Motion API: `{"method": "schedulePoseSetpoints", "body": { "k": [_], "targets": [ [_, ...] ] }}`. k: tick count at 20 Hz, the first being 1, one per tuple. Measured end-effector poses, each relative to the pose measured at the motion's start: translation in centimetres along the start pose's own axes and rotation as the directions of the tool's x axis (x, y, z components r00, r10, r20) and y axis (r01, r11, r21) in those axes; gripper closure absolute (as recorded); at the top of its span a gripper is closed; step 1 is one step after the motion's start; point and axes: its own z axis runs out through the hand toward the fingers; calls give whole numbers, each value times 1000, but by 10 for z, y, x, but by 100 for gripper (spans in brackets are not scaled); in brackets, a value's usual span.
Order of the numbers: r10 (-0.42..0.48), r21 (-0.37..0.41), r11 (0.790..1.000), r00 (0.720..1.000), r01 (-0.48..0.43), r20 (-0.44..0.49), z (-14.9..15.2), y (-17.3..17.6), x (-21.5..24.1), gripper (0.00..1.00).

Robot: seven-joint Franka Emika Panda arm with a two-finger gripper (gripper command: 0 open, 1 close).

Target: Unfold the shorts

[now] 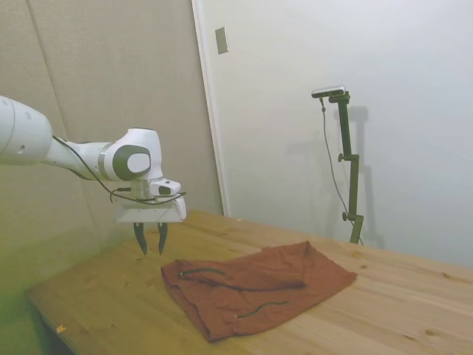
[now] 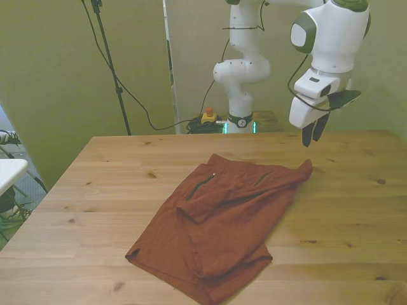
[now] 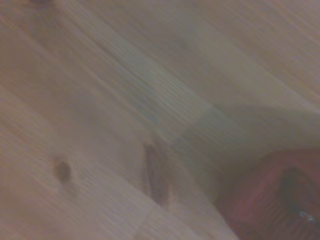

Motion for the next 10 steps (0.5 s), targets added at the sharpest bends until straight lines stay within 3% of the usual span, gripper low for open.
{"method": "schedulePoseSetpoints", "body": {
  "k": [2,5,8,10],
  "targets": [
    [91,14,996,996,-91,-17,-9,15,5,0],
    [233,43,972,972,-232,-37,-25,80,36,0],
    [390,74,919,919,-386,-49,-35,164,67,0],
    [483,103,873,874,-476,-56,-34,207,81,0]
  ]
}}
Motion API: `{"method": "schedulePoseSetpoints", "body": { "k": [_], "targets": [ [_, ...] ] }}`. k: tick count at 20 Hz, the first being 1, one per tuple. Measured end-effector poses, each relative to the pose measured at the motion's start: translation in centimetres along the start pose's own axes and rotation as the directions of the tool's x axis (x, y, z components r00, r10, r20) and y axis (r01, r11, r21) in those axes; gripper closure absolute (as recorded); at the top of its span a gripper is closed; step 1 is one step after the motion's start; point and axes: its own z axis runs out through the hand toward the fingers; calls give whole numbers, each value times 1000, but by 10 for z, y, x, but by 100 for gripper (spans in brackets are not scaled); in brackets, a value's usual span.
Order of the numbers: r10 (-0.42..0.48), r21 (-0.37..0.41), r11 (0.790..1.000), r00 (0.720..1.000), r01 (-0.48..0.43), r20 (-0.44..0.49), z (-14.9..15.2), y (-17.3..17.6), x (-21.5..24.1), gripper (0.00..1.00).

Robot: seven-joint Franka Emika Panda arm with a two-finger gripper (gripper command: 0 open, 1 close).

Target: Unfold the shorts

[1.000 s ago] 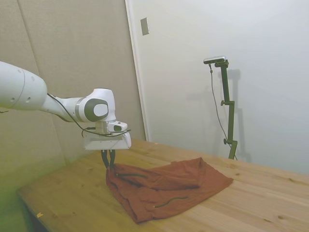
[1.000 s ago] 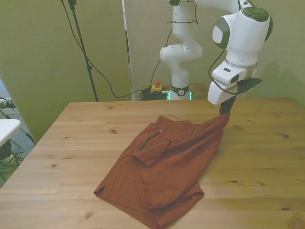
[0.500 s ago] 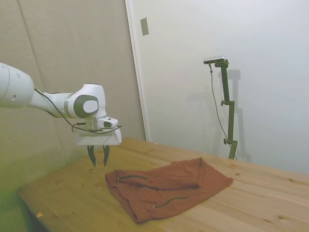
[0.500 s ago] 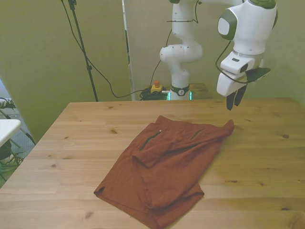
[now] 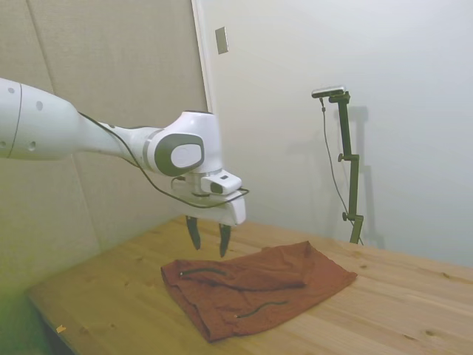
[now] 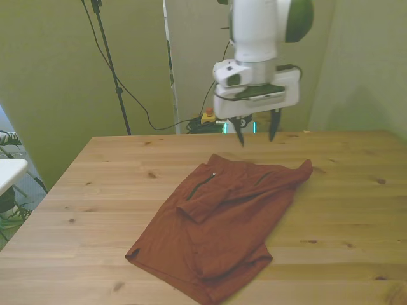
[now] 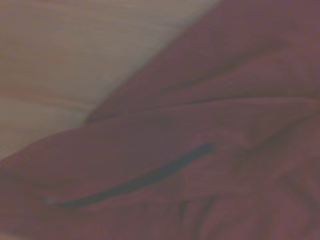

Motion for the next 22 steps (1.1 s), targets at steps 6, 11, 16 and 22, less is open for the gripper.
{"method": "schedulePoseSetpoints", "body": {
  "k": [6,11,16,22],
  "targets": [
    [290,87,954,957,-287,-22,28,75,89,0],
    [494,187,853,869,-487,11,44,96,132,0],
    [588,304,758,807,-577,64,49,97,158,0],
    [592,276,757,800,-593,94,85,80,165,0]
  ]
}}
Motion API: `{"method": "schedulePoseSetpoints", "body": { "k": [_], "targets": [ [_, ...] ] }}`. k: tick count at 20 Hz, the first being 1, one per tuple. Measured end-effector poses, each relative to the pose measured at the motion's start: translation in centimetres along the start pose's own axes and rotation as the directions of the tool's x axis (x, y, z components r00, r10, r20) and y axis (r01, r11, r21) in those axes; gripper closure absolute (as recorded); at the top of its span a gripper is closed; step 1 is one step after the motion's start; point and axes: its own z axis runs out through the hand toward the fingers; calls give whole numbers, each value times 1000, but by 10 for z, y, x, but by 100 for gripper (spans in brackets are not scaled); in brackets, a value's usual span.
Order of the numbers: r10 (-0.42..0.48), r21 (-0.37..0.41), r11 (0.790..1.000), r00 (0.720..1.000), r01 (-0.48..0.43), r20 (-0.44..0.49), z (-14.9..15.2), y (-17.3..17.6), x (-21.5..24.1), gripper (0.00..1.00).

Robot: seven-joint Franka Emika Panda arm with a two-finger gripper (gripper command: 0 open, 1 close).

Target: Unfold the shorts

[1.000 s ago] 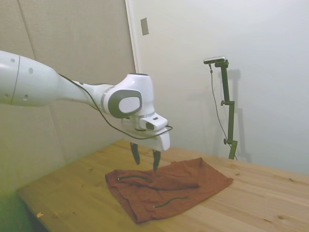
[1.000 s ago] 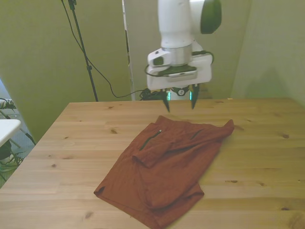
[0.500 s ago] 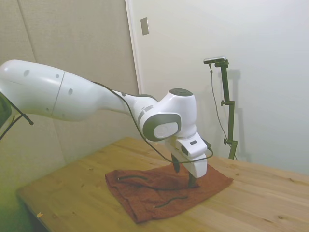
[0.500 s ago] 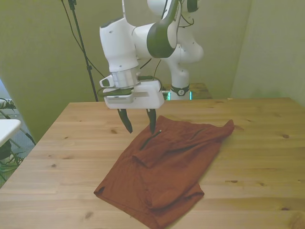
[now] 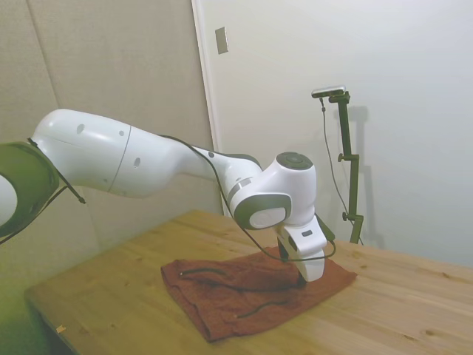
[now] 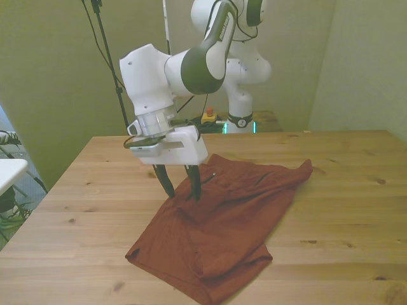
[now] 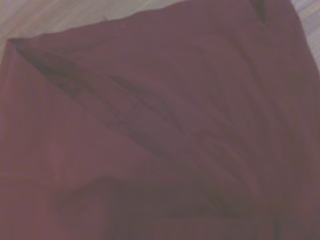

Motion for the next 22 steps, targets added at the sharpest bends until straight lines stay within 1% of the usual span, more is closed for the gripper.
{"method": "schedulePoseSetpoints", "body": {
  "k": [1,4,12,22],
  "targets": [
    [2,-2,1000,1000,-2,8,6,-1,-1,100],
    [6,8,1000,1000,-6,29,17,-8,-6,100],
    [-3,0,1000,999,3,44,28,-10,-11,100],
    [-3,4,1000,999,3,50,27,-9,-9,100]
  ]
}}
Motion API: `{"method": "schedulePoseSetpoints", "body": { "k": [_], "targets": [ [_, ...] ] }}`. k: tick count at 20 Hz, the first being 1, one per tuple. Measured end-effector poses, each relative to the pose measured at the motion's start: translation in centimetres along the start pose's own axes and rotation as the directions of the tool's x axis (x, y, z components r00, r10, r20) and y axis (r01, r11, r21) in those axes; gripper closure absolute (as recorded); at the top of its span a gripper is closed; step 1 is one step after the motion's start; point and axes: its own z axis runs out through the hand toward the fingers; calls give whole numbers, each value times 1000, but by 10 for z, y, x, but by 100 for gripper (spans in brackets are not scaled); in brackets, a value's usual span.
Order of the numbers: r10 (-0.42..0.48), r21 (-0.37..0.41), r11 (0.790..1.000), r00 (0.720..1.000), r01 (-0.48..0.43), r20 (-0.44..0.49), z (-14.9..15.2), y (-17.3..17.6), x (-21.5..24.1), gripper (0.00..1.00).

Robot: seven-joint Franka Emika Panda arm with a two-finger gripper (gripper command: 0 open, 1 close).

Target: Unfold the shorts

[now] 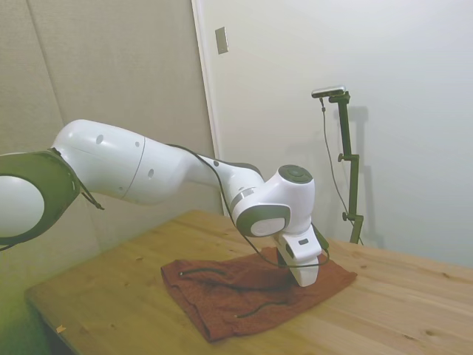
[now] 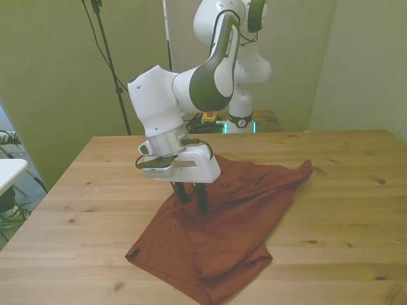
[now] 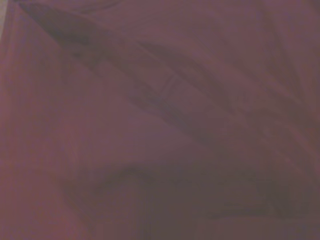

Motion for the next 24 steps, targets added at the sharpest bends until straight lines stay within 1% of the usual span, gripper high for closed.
{"method": "schedulePoseSetpoints", "body": {
  "k": [15,19,22,24],
  "targets": [
    [-8,13,1000,1000,8,1,-4,-3,0,100],
    [-41,64,997,999,40,16,-17,-28,-21,100],
    [-104,106,989,994,100,33,-25,-59,-56,100],
    [-147,127,982,988,140,49,-25,-78,-85,100]
  ]
}}
